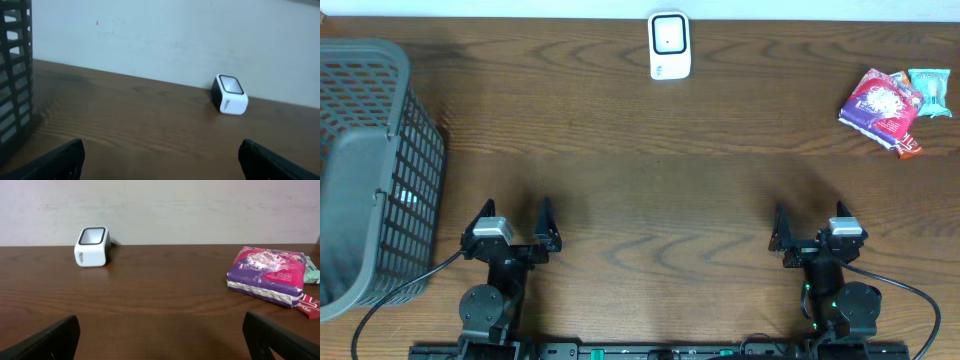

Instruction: Scan the item barcode

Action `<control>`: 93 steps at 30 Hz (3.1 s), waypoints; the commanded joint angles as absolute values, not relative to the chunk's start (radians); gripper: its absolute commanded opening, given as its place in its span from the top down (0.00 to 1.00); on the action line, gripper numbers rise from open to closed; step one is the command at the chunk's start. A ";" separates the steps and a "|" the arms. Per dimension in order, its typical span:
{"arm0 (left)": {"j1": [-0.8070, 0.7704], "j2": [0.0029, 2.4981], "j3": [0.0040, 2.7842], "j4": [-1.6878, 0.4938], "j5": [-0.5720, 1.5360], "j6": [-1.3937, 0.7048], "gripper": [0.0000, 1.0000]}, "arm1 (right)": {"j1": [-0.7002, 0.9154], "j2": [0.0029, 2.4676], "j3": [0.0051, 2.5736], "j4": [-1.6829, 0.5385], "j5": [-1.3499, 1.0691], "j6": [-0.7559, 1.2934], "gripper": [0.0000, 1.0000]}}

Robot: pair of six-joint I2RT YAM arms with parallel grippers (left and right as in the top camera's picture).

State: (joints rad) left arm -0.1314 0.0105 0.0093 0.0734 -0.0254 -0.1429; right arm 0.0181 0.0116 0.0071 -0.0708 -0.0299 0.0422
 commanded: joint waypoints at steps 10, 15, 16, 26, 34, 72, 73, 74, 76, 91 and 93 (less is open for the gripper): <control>-0.088 0.001 0.004 -0.071 0.026 -0.007 0.02 | 0.032 0.005 0.006 -0.075 -0.035 0.055 0.01; -0.088 0.001 0.004 -0.074 0.026 -0.007 0.02 | 0.032 0.005 0.006 -0.075 -0.035 0.055 0.01; -0.088 0.001 0.004 -0.074 0.025 -0.004 0.02 | 0.032 0.005 0.006 -0.075 -0.035 0.055 0.01; -0.087 0.001 0.004 -0.077 0.007 0.026 0.02 | 0.032 0.005 0.006 -0.075 -0.035 0.055 0.01; -0.062 0.001 0.004 -0.078 0.007 0.051 0.02 | 0.032 0.005 0.006 -0.075 -0.035 0.055 0.01; -0.062 0.004 0.004 -0.073 0.007 0.022 0.02 | 0.032 0.005 0.006 -0.075 -0.035 0.055 0.01; -0.062 0.004 0.004 -0.073 0.007 0.022 0.02 | 0.032 0.005 0.006 -0.075 -0.035 0.055 0.01; -0.062 0.004 0.004 -0.073 0.007 0.022 0.02 | 0.032 0.005 0.006 -0.075 -0.035 0.055 0.01; -0.062 0.004 0.004 -0.073 0.007 0.022 0.02 | 0.032 0.005 0.006 -0.075 -0.035 0.055 0.01; -0.062 0.004 0.004 -0.073 0.007 0.022 0.02 | 0.032 0.005 0.006 -0.075 -0.035 0.055 0.01; -0.062 0.004 0.004 -0.073 0.007 0.022 0.02 | 0.032 0.005 0.006 -0.075 -0.035 0.055 0.01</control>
